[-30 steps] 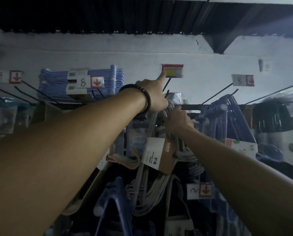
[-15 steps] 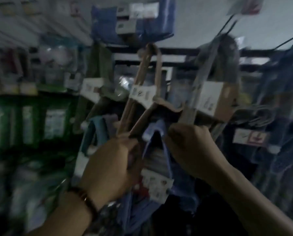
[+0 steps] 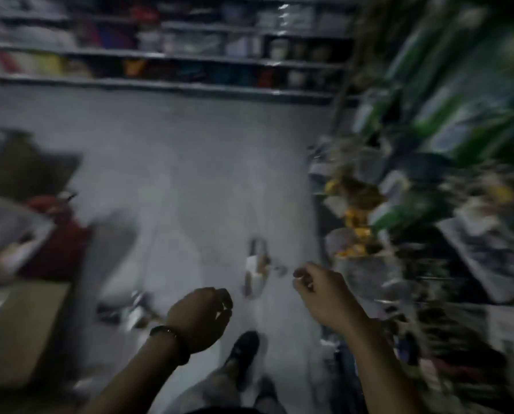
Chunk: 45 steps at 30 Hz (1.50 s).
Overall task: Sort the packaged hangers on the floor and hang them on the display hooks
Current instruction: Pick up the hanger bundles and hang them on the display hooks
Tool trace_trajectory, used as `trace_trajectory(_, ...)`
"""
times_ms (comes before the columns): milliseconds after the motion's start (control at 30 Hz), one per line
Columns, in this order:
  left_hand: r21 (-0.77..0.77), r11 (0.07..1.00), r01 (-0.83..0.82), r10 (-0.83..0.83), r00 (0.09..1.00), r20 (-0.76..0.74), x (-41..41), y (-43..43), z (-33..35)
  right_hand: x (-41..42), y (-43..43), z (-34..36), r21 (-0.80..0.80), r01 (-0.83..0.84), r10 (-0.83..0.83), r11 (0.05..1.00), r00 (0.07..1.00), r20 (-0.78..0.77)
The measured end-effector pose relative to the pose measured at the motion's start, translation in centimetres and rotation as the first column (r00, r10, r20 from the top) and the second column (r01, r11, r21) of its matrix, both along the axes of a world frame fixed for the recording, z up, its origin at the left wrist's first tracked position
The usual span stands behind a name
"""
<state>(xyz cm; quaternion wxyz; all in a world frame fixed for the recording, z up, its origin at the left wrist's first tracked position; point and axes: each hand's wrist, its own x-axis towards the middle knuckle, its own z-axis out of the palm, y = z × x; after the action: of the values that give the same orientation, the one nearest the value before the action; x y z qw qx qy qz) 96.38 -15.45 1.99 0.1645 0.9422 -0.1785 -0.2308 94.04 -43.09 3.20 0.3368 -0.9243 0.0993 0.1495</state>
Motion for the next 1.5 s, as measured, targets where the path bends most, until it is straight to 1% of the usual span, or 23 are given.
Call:
trace_trajectory(67, 0.052, 0.982, -0.181, 0.183, 0.982, -0.054, -4.1, 5.8, -1.4, -0.1, 5.6, -3.0, 0.056, -0.144, 0.149, 0.988, 0.983, -0.104)
trace_trajectory(100, 0.078, 0.961, -0.265, 0.27, 0.96, -0.073, -6.0, 8.3, -2.1, 0.0, 8.1, -4.0, 0.078, -0.217, 0.227, 0.973, 0.963, -0.146)
trace_trajectory(167, 0.125, 0.915, -0.382, 0.395, 0.913, -0.103, -9.1, 12.4, -3.0, 0.4, 12.9, -5.0, 0.1, -0.347, 0.361, 0.933, 0.908, -0.211)
trace_trajectory(267, 0.133, 0.838, -0.529, 0.544, 0.829, -0.132, -11.9, 16.9, -3.6, 1.3, 19.0, -6.1, 0.101, -0.5, 0.506, 0.86, 0.814, -0.284)
trace_trajectory(367, 0.141, 0.798, -0.585, 0.601, 0.785, -0.146, -13.4, 20.7, -4.7, 2.5, 24.7, -7.0, 0.049, -0.617, 0.595, 0.785, 0.73, -0.335)
trace_trajectory(533, 0.105, 0.771, -0.628, 0.635, 0.749, -0.19, -13.7, 27.2, -6.4, 3.7, 33.6, -8.2, 0.011, -0.651, 0.61, 0.759, 0.705, -0.361)
trace_trajectory(600, 0.077, 0.767, -0.637, 0.635, 0.736, -0.234, -13.5, 30.3, -7.4, 3.8, 37.1, -9.3, 0.016, -0.634, 0.593, 0.773, 0.713, -0.373)
trace_trajectory(700, 0.044, 0.749, -0.661, 0.639, 0.703, -0.312, -12.3, 34.5, -9.7, 4.7, 41.0, -11.6, 0.042, -0.559, 0.53, 0.828, 0.757, -0.382)
trace_trajectory(833, -0.004, 0.686, -0.728, 0.659, 0.623, -0.421, -9.3, 38.7, -12.8, 7.6, 43.4, -15.3, 0.054, -0.462, 0.435, 0.885, 0.78, -0.449)
trace_trajectory(900, -0.022, 0.65, -0.76, 0.667, 0.584, -0.463, -7.3, 40.0, -14.4, 10.1, 43.6, -17.6, 0.032, -0.409, 0.371, 0.912, 0.787, -0.493)
trace_trajectory(1000, -0.012, 0.613, -0.79, 0.671, 0.528, -0.52, -3.9, 41.3, -17.8, 14.8, 43.9, -21.7, 0.008, -0.389, 0.331, 0.921, 0.773, -0.542)
trace_trajectory(1067, 0.012, 0.576, -0.817, 0.679, 0.471, -0.563, -1.3, 42.1, -20.2, 18.3, 44.5, -24.8, 0.019, -0.388, 0.328, 0.922, 0.751, -0.573)
trace_trajectory(1133, 0.07, 0.533, -0.843, 0.707, 0.399, -0.584, 1.5, 43.0, -23.0, 22.2, 45.5, -28.4, 0.023, -0.387, 0.317, 0.922, 0.718, -0.62)
trace_trajectory(1233, 0.155, 0.426, -0.891, 0.765, 0.263, -0.588, 5.6, 44.1, -28.5, 27.9, 47.5, -35.3, -0.006, -0.391, 0.279, 0.92, 0.668, -0.69)
trace_trajectory(1367, 0.218, 0.275, -0.937, 0.765, 0.076, -0.64, 10.7, 44.5, -39.5, 34.5, 50.9, -46.6, -0.019, -0.537, 0.345, 0.843, 0.569, -0.746)
trace_trajectory(1433, 0.231, 0.211, -0.95, 0.744, 0.003, -0.668, 13.2, 44.8, -46.0, 37.1, 53.1, -52.9, -0.001, -0.586, 0.375, 0.811, 0.52, -0.767)
trace_trajectory(1500, 0.264, 0.143, -0.954, 0.7, -0.091, -0.708, 15.8, 45.6, -53.5, 39.4, 55.3, -59.8, 0.008, -0.643, 0.419, 0.766, 0.491, -0.764)
